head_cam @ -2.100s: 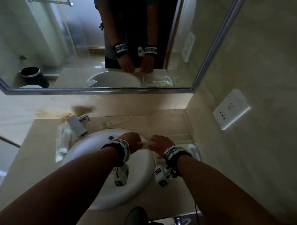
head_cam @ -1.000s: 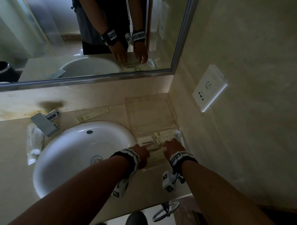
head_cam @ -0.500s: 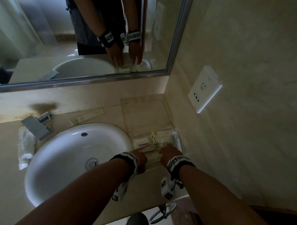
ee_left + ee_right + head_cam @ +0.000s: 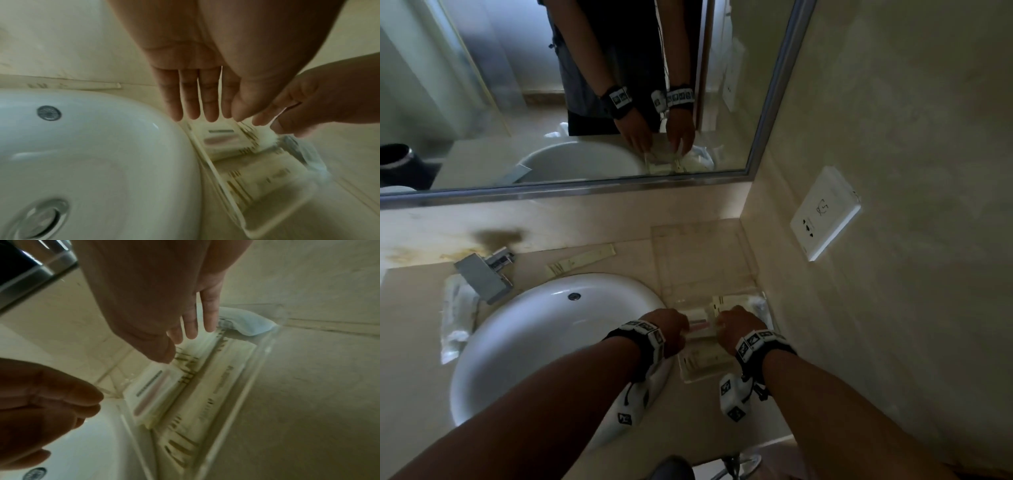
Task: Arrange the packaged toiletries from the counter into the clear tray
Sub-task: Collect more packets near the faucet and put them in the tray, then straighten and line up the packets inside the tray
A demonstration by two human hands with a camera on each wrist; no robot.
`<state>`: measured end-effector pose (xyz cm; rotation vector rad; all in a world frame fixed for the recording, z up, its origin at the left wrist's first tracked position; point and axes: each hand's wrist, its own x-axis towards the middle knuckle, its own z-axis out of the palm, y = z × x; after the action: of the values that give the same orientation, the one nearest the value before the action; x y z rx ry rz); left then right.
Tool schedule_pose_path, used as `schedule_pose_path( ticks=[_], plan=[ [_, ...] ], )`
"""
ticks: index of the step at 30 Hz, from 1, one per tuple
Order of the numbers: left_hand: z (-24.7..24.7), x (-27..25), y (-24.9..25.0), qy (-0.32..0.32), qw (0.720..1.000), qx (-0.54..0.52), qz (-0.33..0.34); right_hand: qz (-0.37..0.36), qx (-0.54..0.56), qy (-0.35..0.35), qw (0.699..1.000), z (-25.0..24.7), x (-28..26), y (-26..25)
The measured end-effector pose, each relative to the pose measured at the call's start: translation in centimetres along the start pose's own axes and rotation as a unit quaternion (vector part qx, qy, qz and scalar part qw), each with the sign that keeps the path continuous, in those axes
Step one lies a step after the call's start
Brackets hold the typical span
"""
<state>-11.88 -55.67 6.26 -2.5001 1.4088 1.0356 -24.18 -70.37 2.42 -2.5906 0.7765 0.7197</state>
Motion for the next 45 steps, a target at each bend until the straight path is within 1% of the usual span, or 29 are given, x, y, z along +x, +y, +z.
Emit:
schedule_pose_path(
  ticks=[2, 5, 7, 10, 15, 19, 24, 30, 34, 37, 39, 41, 45],
  plan=[
    [-1.1, -0.8, -1.9, 0.028, 0.999, -0.024, -0.03, -0.023, 0.02, 0.011, 0.999, -1.6, 0.5, -1.4],
    [-2.7, -2.5, -5.1, 0.066, 0.994, -0.053, -0.075, -0.033, 0.061, 0.055, 0.996, -3.4, 1.9, -4.4],
    [-3.6, -3.6, -7.2, 0.086, 0.989, -0.07, -0.102, -0.049, 0.065, 0.051, 0.995, -4.1, 3.2, -7.1],
    [-4.6, -5.2, -10.1, 0.094, 0.979, -0.082, -0.159, -0.081, 0.057, 0.044, 0.994, -4.3, 4.7, -11.3],
    [-5.0, -5.9, -15.4, 0.133, 0.956, -0.153, -0.211, -0.124, 0.045, 0.018, 0.991, -3.8, 6.7, -16.9],
    [-5.6, -6.5, -18.0, 0.171, 0.941, -0.191, -0.219, -0.143, 0.023, 0.01, 0.989, -3.8, 8.6, -20.2],
    [-5.5, -5.0, -21.1, 0.174, 0.932, -0.226, -0.225, -0.145, -0.002, -0.001, 0.989, -4.5, 12.2, -23.2],
    [-6.0, -2.8, -23.7, 0.156, 0.931, -0.242, -0.226, -0.146, -0.033, -0.008, 0.989, -5.2, 16.4, -26.2],
    [-6.2, -1.1, -24.6, 0.12, 0.929, -0.263, -0.232, -0.158, -0.055, -0.029, 0.985, -5.4, 18.8, -27.2],
    [-6.8, 0.4, -25.5, 0.107, 0.92, -0.3, -0.23, -0.17, -0.061, -0.028, 0.983, -5.3, 21.2, -27.8],
    [-7.0, 1.2, -26.4, 0.104, 0.91, -0.323, -0.238, -0.179, -0.072, -0.04, 0.98, -5.2, 23.1, -28.6],
    [-6.8, 1.7, -26.9, 0.106, 0.909, -0.321, -0.245, -0.182, -0.08, -0.049, 0.979, -5.1, 24.5, -29.2],
    [-6.3, 2.2, -27.8, 0.118, 0.901, -0.327, -0.259, -0.182, -0.102, -0.037, 0.977, -4.2, 25.5, -29.5]
  ],
)
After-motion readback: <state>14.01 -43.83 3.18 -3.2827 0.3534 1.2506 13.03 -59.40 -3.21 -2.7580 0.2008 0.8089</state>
